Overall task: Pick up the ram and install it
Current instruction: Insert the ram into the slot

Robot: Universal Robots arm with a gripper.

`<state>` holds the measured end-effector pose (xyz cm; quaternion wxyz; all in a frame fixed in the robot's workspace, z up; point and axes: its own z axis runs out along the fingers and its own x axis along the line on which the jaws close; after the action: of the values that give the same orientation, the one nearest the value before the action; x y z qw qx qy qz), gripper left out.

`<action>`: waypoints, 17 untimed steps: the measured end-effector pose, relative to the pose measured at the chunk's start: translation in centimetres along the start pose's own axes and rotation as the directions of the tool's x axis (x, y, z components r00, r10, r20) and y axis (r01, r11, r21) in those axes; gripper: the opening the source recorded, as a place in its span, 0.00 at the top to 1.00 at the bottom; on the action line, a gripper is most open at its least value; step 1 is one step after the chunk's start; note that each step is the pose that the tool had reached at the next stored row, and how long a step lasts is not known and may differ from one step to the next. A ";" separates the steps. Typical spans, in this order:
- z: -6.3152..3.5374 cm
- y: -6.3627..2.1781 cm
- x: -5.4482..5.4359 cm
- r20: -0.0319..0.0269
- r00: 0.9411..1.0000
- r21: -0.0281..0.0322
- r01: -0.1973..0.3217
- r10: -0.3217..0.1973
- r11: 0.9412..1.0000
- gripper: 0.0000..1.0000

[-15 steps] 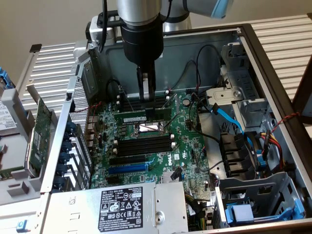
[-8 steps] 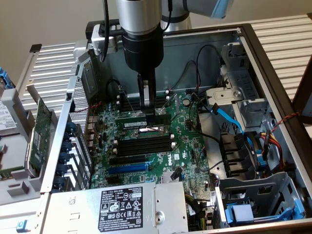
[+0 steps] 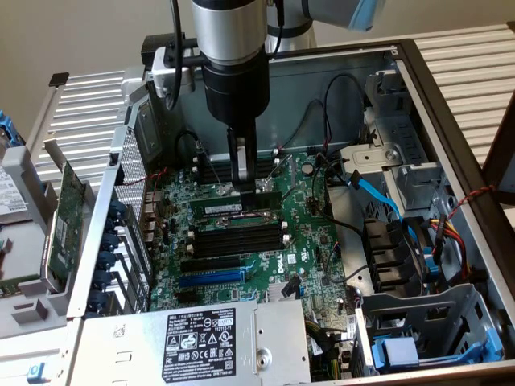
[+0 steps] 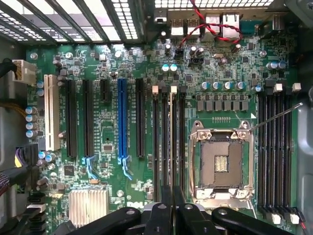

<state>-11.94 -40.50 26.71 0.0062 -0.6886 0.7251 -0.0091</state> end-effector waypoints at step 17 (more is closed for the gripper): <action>0.82 -0.02 0.8 0.002 1.000 -0.002 0.006 -0.006 1.000 0.87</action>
<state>-11.95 -41.34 25.89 0.0062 -0.6909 0.7229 -0.0075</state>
